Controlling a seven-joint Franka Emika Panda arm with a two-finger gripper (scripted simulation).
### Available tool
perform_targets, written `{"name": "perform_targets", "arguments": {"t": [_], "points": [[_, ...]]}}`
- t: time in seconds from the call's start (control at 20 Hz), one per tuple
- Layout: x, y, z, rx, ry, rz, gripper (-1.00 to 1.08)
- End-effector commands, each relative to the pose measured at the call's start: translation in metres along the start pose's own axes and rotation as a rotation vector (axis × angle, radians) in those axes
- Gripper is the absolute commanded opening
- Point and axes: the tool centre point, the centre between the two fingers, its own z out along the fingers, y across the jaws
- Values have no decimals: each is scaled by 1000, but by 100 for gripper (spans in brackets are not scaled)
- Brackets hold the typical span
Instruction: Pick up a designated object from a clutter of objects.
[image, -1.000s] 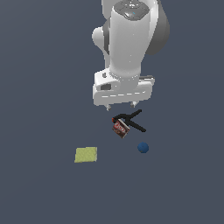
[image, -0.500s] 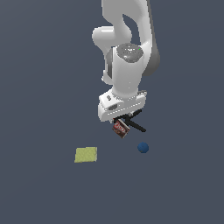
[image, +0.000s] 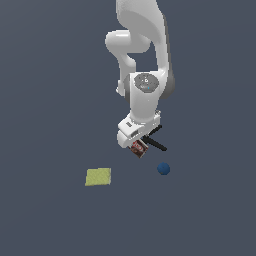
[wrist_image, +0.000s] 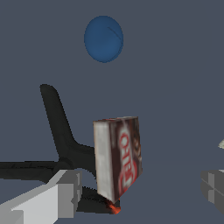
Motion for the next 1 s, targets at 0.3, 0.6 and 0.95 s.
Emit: {"name": "perform_targets", "arguments": {"t": [0.3,0.6,0.95], "points": [[-6,-8,23,3,4,-84,100],[-6,-8,26,3,3,-83,100],[-7,-9,52,3,4,-86,100]]}}
